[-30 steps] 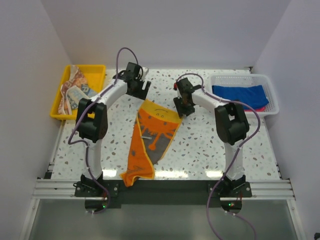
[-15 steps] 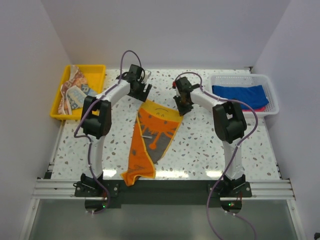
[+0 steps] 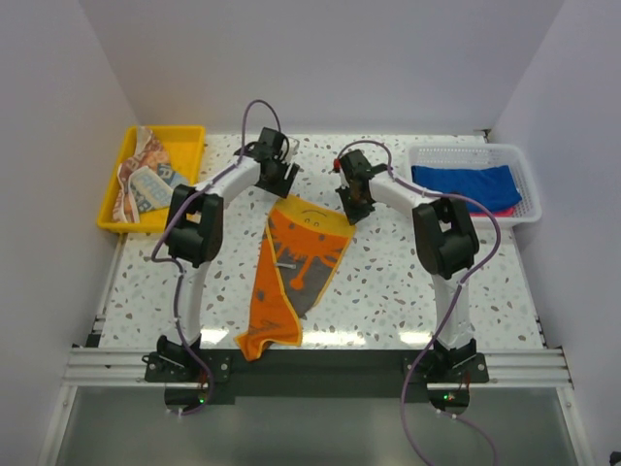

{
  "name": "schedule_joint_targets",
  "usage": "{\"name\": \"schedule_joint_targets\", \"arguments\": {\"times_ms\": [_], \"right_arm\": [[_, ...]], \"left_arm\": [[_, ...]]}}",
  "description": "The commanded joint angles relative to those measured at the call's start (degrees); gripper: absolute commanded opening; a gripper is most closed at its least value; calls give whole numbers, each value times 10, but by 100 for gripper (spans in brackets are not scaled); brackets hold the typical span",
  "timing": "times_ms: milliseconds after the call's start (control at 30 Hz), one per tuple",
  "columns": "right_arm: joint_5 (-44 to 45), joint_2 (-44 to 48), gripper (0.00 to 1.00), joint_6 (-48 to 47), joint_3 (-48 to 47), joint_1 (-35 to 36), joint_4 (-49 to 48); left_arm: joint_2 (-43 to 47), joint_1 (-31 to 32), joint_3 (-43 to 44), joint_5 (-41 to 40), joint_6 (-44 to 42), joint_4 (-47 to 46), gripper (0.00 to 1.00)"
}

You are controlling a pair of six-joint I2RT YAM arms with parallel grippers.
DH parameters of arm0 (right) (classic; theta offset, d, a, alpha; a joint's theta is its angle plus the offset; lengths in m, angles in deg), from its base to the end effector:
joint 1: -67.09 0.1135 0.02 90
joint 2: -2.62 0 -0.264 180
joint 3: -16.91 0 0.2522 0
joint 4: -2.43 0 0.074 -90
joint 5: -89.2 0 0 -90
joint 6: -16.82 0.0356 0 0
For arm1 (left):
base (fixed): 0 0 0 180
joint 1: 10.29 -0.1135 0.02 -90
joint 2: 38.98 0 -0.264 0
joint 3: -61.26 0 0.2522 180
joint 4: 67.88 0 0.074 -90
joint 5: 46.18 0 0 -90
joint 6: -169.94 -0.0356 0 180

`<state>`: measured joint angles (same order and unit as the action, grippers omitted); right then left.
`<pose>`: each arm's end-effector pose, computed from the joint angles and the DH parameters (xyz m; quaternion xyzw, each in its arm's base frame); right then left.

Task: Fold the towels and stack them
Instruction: Flatten out the crumpled towel

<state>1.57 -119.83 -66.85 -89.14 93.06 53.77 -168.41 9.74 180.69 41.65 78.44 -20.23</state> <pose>0.4008 0.1936 0.1637 -0.1634 0.9673 0.0342 0.1910 0.4652 -0.1682 0.1811 0.1742 0.9443 -0.0269 0.2778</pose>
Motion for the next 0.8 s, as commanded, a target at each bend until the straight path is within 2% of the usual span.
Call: {"name": "schedule_joint_targets", "arguments": {"times_ms": [0, 167, 433, 567, 633, 767], "right_arm": [[5, -11, 0, -8, 26, 6, -5], [7, -5, 0, -10, 30, 8, -4], [5, 2, 0, -9, 35, 11, -6], [9, 8, 0, -9, 38, 11, -7], [6, 9, 0, -9, 37, 11, -5], [6, 16, 0, -10, 35, 11, -7]], "left_arm": [[-14, 22, 31, -31, 11, -30, 74], [-28, 26, 42, -49, 51, -39, 68], [-53, 26, 50, -38, 66, -30, 59], [-58, 29, 30, -44, 71, -23, 52], [-58, 33, 8, -51, 81, -22, 47], [-55, 38, -45, -49, 99, -24, 28]]}}
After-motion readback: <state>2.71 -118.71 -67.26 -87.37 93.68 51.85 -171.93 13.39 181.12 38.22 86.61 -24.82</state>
